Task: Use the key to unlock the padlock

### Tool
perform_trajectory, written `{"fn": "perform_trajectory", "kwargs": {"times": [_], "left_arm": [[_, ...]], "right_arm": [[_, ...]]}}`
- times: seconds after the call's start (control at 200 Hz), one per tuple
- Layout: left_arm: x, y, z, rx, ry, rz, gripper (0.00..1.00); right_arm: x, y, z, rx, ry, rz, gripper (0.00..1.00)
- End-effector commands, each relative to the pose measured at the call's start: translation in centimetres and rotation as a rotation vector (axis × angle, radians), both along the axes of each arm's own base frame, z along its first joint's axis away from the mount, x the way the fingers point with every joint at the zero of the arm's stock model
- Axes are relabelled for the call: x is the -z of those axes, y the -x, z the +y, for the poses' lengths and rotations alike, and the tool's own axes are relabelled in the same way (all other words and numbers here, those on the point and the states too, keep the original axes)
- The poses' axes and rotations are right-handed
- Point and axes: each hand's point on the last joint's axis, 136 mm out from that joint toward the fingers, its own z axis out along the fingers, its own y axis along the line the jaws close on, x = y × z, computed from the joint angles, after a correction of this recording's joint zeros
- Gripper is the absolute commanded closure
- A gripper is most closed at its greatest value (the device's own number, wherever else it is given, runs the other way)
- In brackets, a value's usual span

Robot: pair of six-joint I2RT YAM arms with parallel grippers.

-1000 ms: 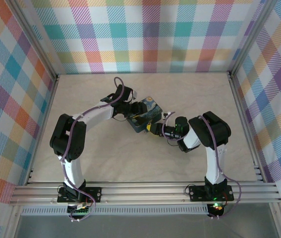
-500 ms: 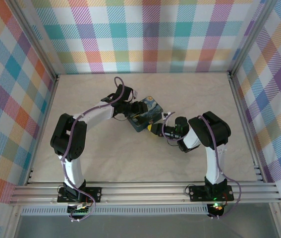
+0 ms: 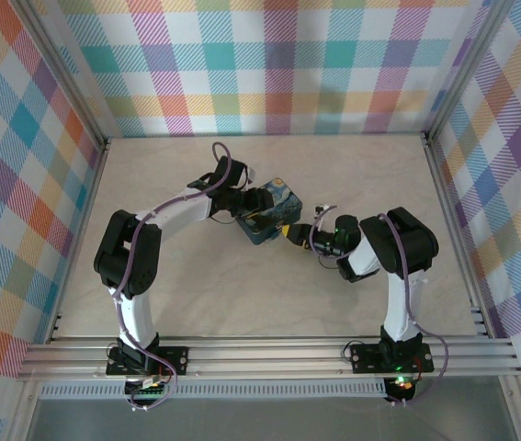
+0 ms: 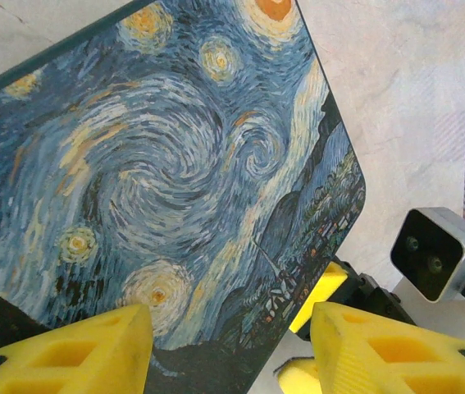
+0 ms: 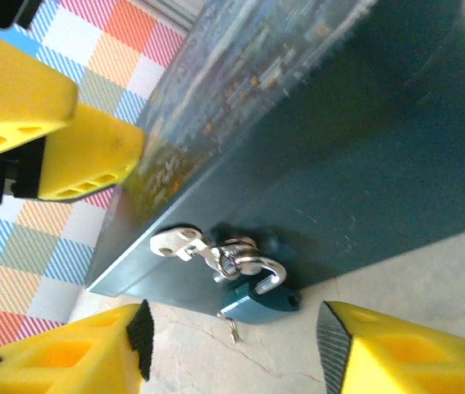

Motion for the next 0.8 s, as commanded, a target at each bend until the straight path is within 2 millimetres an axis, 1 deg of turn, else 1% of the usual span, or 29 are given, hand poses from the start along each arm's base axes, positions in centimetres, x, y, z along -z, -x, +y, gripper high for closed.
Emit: {"fn": "perform_trajectory", "kwargs": {"times": [0.0,0.23,0.25,0.41,0.575,0.71,0.795], "left_arm": [[4.2,2.3,1.8,-0.014,-0.102,0.095,0.46],[5.3,4.2,2.9,-0.031,-0.109,0.127,0.46],[4.9,3.8,2.6,-0.032,-0.095,0.1,0.46],[5.0,4.0,2.8,-0.032,-0.095,0.1,0.46],[4.9,3.9,2.7,-0.032,-0.097,0.097,0.46],[4.8,3.7,2.6,-0.031,-0.094,0.096,0.46],[4.7,3.6,2.6,-0.03,-0.094,0.095,0.46]], "right_arm": [[0.9,0.6,0.3,-0.032,0.026,0.037,0.38],[1.0,1.2,2.1,-0.07,0.036,0.029,0.28],[1.1,1.2,2.3,-0.073,0.038,0.032,0.28],[1.4,0.7,3.3,-0.071,0.051,0.037,0.26],[1.8,-0.2,2.9,-0.023,0.085,0.058,0.22],[2.6,-0.6,2.0,0.032,0.134,0.076,0.17],[2.7,-0.9,1.5,0.056,0.151,0.078,0.16]]}}
